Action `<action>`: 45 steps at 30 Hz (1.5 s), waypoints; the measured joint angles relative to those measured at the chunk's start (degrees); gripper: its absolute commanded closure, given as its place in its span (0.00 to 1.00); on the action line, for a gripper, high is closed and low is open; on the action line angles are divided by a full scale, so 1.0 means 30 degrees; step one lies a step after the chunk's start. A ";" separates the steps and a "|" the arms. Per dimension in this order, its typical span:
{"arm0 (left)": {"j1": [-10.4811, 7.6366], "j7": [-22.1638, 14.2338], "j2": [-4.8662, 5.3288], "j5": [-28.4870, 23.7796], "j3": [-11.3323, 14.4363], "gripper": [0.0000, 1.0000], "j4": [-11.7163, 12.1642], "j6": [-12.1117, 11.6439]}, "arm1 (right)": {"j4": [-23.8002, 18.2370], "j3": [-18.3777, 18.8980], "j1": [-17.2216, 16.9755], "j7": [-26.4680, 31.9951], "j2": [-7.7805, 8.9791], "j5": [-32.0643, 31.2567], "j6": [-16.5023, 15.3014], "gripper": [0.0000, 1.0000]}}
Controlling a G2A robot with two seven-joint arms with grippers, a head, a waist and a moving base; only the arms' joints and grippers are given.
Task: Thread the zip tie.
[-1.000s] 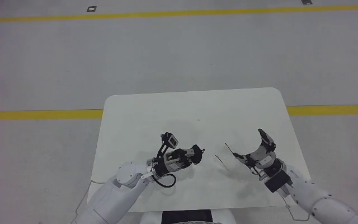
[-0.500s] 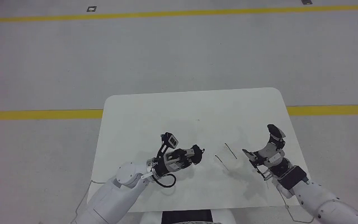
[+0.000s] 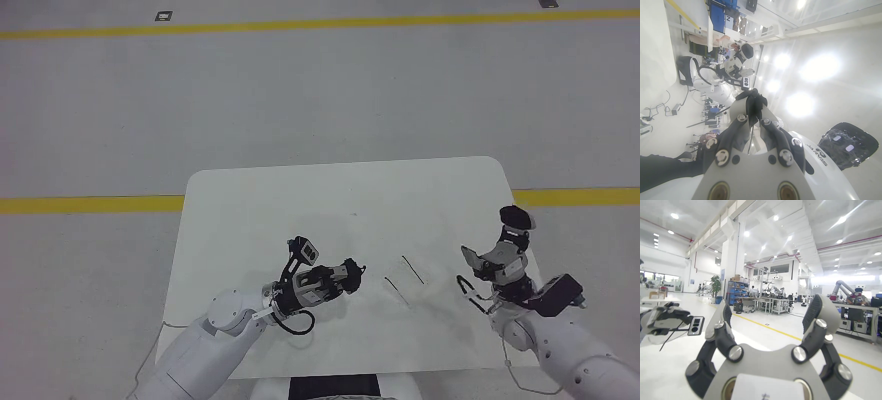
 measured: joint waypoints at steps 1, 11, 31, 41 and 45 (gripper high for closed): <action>0.0000 0.0000 0.0000 0.0000 0.0000 1.00 0.0000 0.0000 | -0.0069 0.0201 -0.0098 0.0005 -0.0021 0.0391 -0.0288 0.00; 0.0081 0.0091 -0.0028 -0.0820 -0.0156 1.00 -0.0451 -0.0356 | -0.0095 0.0267 -0.0132 0.0008 -0.0029 0.0500 -0.0387 0.00; -0.0010 -0.4362 -0.0031 -0.4200 -0.0223 1.00 -0.0858 -0.0343 | -0.0095 0.0268 -0.0132 0.0007 -0.0029 0.0502 -0.0388 0.00; -0.0009 -0.4358 -0.0030 -0.4196 -0.0225 1.00 -0.0859 -0.0346 | -0.0095 0.0268 -0.0132 0.0007 -0.0029 0.0502 -0.0388 0.00; -0.0009 -0.4358 -0.0030 -0.4196 -0.0225 1.00 -0.0859 -0.0346 | -0.0095 0.0268 -0.0132 0.0007 -0.0029 0.0502 -0.0388 0.00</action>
